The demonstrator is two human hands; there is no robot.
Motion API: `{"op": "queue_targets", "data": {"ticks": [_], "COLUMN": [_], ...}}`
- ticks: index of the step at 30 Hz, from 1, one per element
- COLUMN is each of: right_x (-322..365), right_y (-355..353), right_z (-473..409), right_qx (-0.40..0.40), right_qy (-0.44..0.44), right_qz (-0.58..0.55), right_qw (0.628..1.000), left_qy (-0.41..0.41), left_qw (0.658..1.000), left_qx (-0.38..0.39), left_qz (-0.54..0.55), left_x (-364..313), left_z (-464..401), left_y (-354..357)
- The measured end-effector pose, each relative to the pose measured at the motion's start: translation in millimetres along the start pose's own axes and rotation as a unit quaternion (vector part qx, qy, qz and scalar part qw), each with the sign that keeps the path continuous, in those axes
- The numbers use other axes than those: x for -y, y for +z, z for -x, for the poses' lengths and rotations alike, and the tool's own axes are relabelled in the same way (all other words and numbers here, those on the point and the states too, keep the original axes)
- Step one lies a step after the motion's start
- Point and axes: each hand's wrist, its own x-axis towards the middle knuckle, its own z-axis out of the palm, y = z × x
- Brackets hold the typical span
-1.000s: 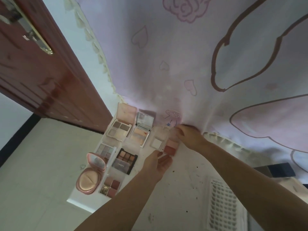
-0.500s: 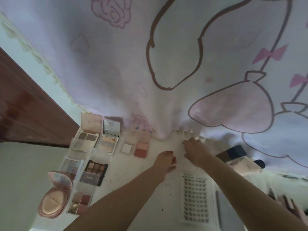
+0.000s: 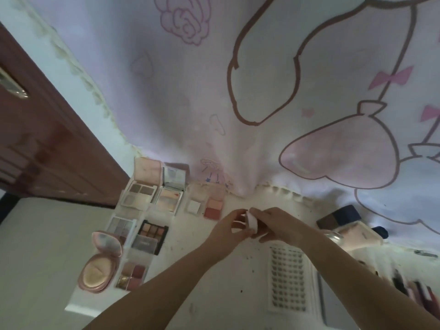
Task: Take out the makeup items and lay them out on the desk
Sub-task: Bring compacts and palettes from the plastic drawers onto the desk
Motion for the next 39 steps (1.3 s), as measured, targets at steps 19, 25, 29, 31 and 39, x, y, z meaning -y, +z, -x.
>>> {"op": "queue_targets", "data": {"ticks": [19,25,29,31,39], "right_x": [22,15,-4,-17,-54], "right_y": [91,86,94,102,122], "right_z": [25,19,0,-12,-39], "right_qx": [0.103,0.044,-0.036,-0.114,-0.199], "right_qy": [-0.109,-0.130,-0.104,-0.112,-0.114], "right_qz": [0.158,0.086,0.089,0.129,0.283], "right_qw": [0.976,0.987,0.990,0.979,0.931], "left_qy": [-0.153,-0.192,-0.163,-0.152,-0.053], "left_qw": [0.938,0.880,0.929,0.970,0.957], "left_qx": [0.132,0.062,0.023,-0.006,-0.174], "left_qz": [0.283,0.430,0.332,0.188,-0.224], "left_x": [15,36,44,44,61], "left_z": [83,86,79,73,39], "left_y": [-92,-108,-105,-102,-73]}}
